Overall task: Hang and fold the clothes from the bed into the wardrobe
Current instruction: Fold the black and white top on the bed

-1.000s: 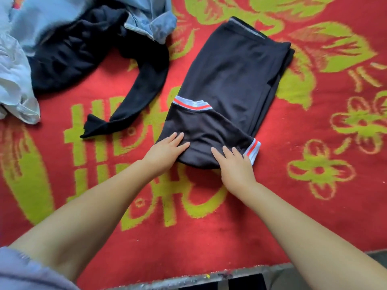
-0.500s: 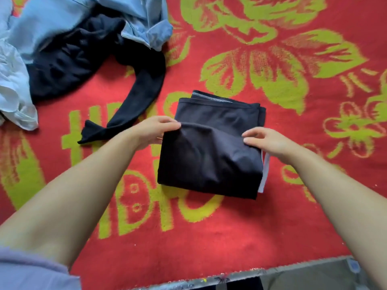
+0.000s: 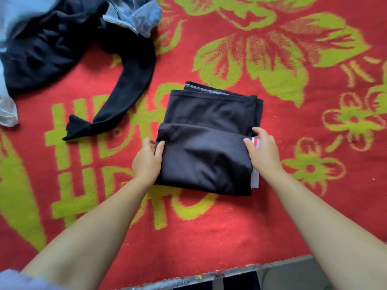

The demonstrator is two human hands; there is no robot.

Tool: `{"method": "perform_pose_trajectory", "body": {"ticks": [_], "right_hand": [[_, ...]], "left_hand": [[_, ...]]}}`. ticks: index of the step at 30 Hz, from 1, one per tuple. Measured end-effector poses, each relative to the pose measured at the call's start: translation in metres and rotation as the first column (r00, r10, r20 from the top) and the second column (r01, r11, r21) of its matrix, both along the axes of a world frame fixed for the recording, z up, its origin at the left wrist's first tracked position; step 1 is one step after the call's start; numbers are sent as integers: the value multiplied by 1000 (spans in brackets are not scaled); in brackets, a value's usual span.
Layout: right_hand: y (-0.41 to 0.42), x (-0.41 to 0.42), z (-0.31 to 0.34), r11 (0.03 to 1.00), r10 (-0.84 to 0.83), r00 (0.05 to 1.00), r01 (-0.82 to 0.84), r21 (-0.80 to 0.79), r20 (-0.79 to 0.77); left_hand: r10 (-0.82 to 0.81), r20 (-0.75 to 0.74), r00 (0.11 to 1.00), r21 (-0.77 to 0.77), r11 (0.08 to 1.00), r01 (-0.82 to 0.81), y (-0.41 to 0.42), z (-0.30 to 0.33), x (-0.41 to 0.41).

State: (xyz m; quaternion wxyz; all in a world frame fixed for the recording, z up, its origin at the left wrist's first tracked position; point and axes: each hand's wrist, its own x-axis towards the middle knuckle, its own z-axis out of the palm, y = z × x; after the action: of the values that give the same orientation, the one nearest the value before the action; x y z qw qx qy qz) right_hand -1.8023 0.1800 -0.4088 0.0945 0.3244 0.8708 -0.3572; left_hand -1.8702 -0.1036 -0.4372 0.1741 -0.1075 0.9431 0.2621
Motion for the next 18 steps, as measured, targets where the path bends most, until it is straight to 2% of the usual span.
{"method": "perform_pose_trajectory", "body": {"ticks": [2, 3, 4, 5, 6, 7, 8, 10, 12, 14, 16, 18], "right_hand": [[-12, 3, 17, 976, 123, 974, -84, 201, -189], [-22, 8, 24, 933, 261, 934, -179, 311, -245], [-35, 17, 27, 862, 415, 881, -302, 407, -227], [-49, 28, 27, 758, 561, 819, -448, 473, -123], [-60, 40, 25, 645, 658, 751, -597, 477, 51], [-65, 51, 21, 555, 696, 681, -712, 431, 228], [-66, 59, 13, 496, 694, 615, -785, 371, 373], [-60, 65, -5, 447, 669, 542, -840, 307, 508], [-56, 62, -14, 455, 645, 539, -840, 294, 542], [-59, 59, -13, 468, 633, 557, -829, 308, 538], [-60, 54, -5, 469, 644, 552, -832, 296, 530], [-59, 49, 11, 478, 669, 505, -854, 205, 546]], "left_hand": [[-190, -193, 963, -61, 982, 182, 1, 10, 2], [-365, -289, 885, -112, 931, 348, 2, 14, 7], [-551, -344, 760, -182, 834, 522, 2, 16, 16], [-716, -332, 614, -262, 695, 669, 3, 16, 26], [-835, -260, 484, -324, 548, 771, 3, 13, 38], [-904, -143, 402, -350, 426, 834, 3, 10, 48], [-927, -12, 374, -350, 355, 867, 4, 6, 55], [-896, 159, 414, -360, 338, 869, 6, -4, 60], [-871, 218, 441, -388, 337, 858, 9, -7, 57], [-871, 252, 421, -387, 308, 869, 14, 0, 52], [-860, 326, 393, -342, 280, 897, 18, 14, 46], [-827, 453, 334, -219, 259, 941, 25, 39, 34]]}}
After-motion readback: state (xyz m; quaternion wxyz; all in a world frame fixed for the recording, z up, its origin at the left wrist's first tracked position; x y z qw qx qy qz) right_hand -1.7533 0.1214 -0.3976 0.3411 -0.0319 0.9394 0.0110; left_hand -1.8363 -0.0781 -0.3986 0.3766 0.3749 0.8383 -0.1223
